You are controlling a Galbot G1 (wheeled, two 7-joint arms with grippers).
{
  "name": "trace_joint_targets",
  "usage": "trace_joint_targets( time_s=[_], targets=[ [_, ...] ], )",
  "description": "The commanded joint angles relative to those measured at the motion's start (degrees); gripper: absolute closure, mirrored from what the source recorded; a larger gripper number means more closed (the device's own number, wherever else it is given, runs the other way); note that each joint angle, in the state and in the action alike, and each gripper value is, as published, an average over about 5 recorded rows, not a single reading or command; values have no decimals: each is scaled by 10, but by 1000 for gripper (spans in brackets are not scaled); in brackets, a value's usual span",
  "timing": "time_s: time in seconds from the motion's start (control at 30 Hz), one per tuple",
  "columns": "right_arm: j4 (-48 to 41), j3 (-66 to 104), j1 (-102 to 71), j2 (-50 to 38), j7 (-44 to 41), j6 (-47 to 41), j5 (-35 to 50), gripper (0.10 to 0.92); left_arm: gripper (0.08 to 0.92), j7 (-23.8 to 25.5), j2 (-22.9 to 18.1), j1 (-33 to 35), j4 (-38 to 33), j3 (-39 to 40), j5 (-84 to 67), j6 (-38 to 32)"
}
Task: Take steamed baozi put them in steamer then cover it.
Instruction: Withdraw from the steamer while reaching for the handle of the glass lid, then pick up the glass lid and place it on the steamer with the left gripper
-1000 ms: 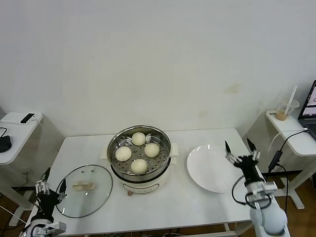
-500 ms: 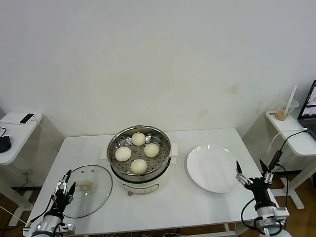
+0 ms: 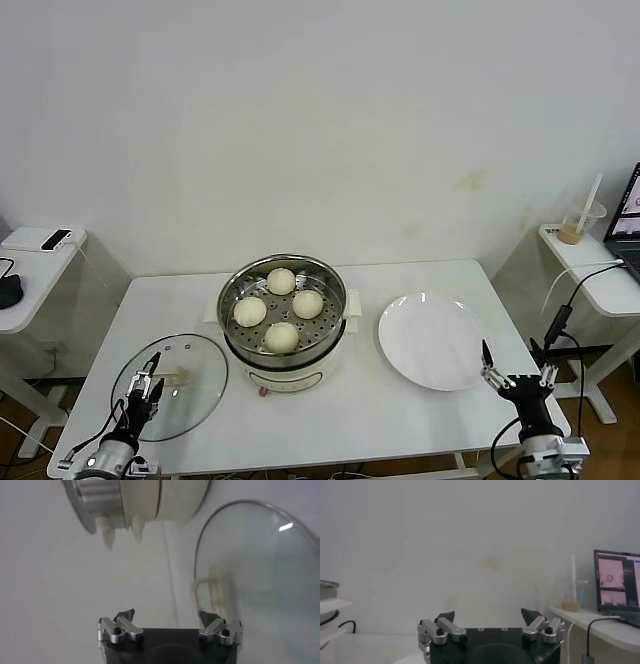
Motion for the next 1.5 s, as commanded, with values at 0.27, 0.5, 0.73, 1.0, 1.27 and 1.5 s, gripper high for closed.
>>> trace_joint_targets(
  time_s=[0.27, 0.5, 0.73, 1.0, 1.27, 1.5],
  targets=[
    [6, -11, -18, 13, -1, 3, -22, 203, 177, 5, 18, -104, 80, 39, -2, 3],
    [9, -13, -17, 14, -2, 1, -25, 203, 177, 11, 17, -139, 104, 47, -8, 7],
    [13, -14, -16, 13, -3, -2, -23, 203, 243, 24, 16, -138, 125, 53, -18, 8],
    [20, -13, -16, 9, -3, -5, -17, 203, 476, 14, 12, -129, 127, 50, -30, 5],
    [25, -14, -18, 3, -4, -5, -14, 203, 710, -17, 4, -109, 102, 40, -52, 4],
    [31, -14, -22, -3, -5, -3, -16, 203, 855, -51, -11, -62, 23, -4, -55, 29]
  ],
)
